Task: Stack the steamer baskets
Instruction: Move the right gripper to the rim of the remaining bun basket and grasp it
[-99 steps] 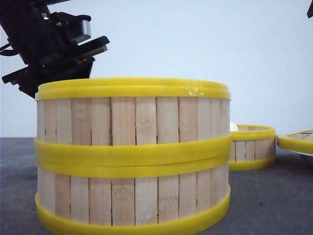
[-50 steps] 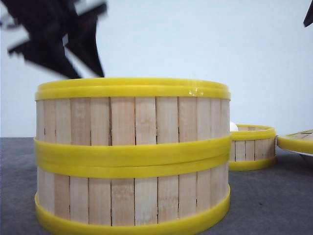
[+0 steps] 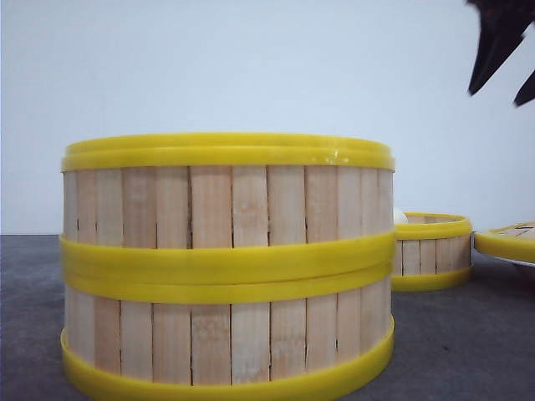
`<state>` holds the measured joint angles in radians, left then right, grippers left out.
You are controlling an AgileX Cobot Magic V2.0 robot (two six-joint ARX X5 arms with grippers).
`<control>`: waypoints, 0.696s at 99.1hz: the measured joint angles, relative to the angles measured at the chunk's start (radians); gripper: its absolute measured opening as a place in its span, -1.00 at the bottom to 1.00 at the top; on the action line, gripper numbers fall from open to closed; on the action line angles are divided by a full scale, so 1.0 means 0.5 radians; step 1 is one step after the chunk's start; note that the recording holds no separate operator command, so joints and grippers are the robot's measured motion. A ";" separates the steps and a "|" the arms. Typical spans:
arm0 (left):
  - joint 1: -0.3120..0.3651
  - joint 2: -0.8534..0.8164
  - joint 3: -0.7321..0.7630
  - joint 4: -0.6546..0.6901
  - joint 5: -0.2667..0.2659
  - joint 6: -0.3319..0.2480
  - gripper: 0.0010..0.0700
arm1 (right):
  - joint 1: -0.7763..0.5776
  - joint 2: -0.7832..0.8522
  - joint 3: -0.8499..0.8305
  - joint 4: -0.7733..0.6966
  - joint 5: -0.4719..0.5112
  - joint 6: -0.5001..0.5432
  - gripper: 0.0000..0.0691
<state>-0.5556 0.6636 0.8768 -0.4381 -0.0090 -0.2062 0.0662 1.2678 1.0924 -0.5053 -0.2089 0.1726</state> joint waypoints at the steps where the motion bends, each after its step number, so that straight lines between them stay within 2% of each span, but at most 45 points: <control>1: -0.001 -0.022 -0.017 -0.003 0.000 -0.003 -0.33 | 0.001 0.024 0.015 -0.008 -0.002 0.000 0.08; 15: -0.003 -0.285 -0.162 -0.185 0.000 -0.045 -0.33 | 0.013 0.348 0.195 -0.057 -0.002 -0.001 0.08; 37: -0.003 -0.501 -0.168 -0.571 -0.001 -0.080 -0.33 | 0.024 0.786 0.430 -0.059 0.005 -0.001 0.08; 69: -0.003 -0.650 -0.168 -0.634 0.003 -0.159 -0.33 | 0.036 1.165 0.549 -0.045 0.180 -0.016 0.08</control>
<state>-0.5571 0.3386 0.7929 -0.7551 -0.0074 -0.2859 0.0841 1.8503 1.3666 -0.5278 -0.1188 0.1646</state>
